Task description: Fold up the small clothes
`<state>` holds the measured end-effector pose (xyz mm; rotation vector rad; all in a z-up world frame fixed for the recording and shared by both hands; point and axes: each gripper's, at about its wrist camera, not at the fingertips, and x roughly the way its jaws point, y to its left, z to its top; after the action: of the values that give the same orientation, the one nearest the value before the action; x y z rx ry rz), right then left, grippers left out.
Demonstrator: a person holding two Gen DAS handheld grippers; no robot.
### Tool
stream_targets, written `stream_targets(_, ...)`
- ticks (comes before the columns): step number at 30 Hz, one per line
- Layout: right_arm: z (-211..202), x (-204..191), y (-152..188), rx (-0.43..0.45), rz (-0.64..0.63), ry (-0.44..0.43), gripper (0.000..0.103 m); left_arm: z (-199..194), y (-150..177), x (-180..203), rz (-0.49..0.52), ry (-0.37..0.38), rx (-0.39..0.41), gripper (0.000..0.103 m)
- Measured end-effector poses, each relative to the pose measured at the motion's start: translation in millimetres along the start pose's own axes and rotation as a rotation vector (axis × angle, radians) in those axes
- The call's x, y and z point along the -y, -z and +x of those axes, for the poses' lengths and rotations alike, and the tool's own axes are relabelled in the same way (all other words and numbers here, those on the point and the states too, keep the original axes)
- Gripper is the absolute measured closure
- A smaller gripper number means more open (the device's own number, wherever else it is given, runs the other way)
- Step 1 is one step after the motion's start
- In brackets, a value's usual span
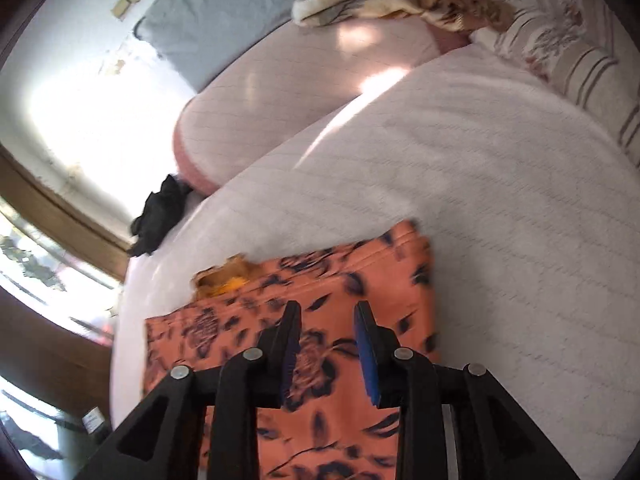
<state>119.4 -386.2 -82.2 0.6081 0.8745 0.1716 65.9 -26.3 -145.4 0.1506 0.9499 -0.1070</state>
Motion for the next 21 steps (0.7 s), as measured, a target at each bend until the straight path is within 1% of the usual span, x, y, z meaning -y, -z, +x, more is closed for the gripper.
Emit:
stream_targets(1, 11, -1, 9, -0.055, 0.015, -0.05, 0.041, 0, -2, -1, -0.002, 0.007, -0.01, 0.019)
stream_targets(2, 26, 2, 20, -0.1, 0.022, -0.044, 0.036, -1, -5, -3, -0.007, 0.023, -0.022, 0.019)
stream_targets(3, 41, 13, 27, -0.137, 0.039, 0.01, 0.037, -3, -7, -7, -0.023, 0.047, -0.032, 0.019)
stream_targets(4, 51, 28, 33, -0.151, 0.098, 0.019, 0.042, -9, -10, -14, -0.049, 0.066, -0.035, 0.019)
stream_targets(5, 47, 34, 34, -0.116, 0.165, 0.013, 0.049, -19, -10, -22, -0.081, 0.074, -0.02, 0.019)
stream_targets(6, 40, 29, 32, -0.087, 0.192, 0.006, 0.046, -31, -9, -32, -0.117, 0.077, 0.007, 0.019)
stream_targets(7, 31, 15, 30, -0.06, 0.158, -0.008, 0.043, -42, -7, -42, -0.149, 0.089, 0.031, 0.019)
stream_targets(8, 23, -3, 30, -0.039, 0.089, -0.021, 0.042, -51, -3, -54, -0.18, 0.109, 0.045, 0.019)
stream_targets(10, 14, -34, 33, -0.027, -0.021, -0.038, 0.037, -58, 11, -79, -0.261, 0.124, 0.044, 0.019)
stream_targets(11, 11, -42, 39, -0.024, -0.045, -0.054, 0.035, -54, 19, -91, -0.304, 0.13, 0.022, 0.019)
stream_targets(12, 11, -45, 46, -0.03, -0.056, -0.064, 0.028, -43, 29, -102, -0.35, 0.139, -0.026, 0.019)
stream_targets(13, 18, -43, 53, -0.055, -0.065, -0.055, 0.025, -28, 38, -112, -0.395, 0.146, -0.089, 0.021)
stream_targets(14, 31, -36, 60, -0.095, -0.067, -0.019, 0.025, -20, 43, -118, -0.417, 0.153, -0.106, 0.037)
stream_targets(15, 46, -22, 66, -0.146, -0.031, 0.038, 0.026, -26, 42, -119, -0.41, 0.133, -0.093, 0.042)
stream_targets(16, 53, -8, 71, -0.167, 0.023, 0.029, 0.027, -33, 37, -117, -0.404, 0.137, -0.096, 0.042)
stream_targets(17, 47, -5, 71, -0.121, 0.037, 0.004, 0.027, -42, 32, -117, -0.408, 0.15, -0.089, 0.042)
stream_targets(18, 42, -6, 69, -0.115, 0.041, -0.001, 0.027, -52, 28, -120, -0.415, 0.171, -0.063, 0.042)
stream_targets(20, 42, -10, 67, -0.136, 0.024, 0.017, 0.026, -68, 15, -126, -0.418, 0.213, -0.007, 0.042)
stream_targets(21, 45, -11, 67, -0.148, 0.007, 0.025, 0.026, -70, 8, -130, -0.42, 0.222, 0.005, 0.041)
